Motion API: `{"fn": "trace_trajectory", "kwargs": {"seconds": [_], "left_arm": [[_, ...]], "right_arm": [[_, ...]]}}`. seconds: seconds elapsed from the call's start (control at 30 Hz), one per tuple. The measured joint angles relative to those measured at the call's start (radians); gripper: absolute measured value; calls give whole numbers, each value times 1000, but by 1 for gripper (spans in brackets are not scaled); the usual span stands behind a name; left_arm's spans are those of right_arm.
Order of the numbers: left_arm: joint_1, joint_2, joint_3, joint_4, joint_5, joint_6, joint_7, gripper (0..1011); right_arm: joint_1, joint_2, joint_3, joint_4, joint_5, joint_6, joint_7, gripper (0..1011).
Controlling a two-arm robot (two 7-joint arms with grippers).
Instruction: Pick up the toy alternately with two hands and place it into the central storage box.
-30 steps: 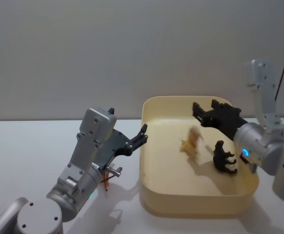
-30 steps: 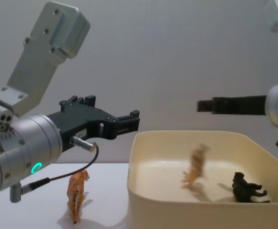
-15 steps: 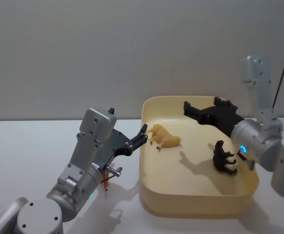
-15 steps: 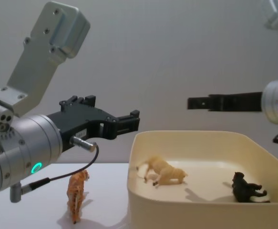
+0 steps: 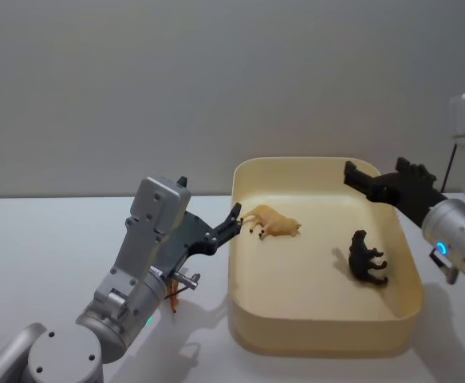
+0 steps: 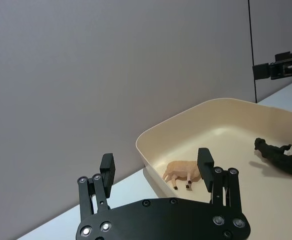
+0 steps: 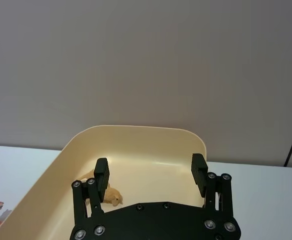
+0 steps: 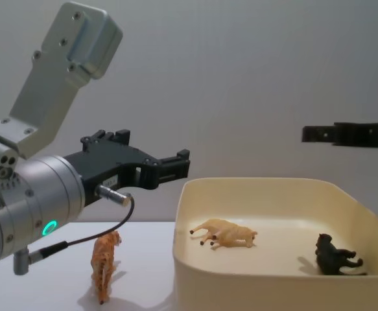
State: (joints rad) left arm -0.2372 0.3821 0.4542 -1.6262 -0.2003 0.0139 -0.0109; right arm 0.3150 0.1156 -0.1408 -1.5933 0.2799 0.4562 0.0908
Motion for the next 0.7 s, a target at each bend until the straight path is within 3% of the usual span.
{"fn": "trace_trajectory", "kwargs": {"seconds": [0.33, 0.7], "left_arm": [[6, 5, -2, -6, -1, 3, 0, 1002], [61, 57, -20, -69, -65, 35, 19, 1002]], "right_arm": [[-19, 16, 16, -23, 17, -5, -16, 1001], [-28, 24, 25, -35, 25, -6, -23, 1001]]}}
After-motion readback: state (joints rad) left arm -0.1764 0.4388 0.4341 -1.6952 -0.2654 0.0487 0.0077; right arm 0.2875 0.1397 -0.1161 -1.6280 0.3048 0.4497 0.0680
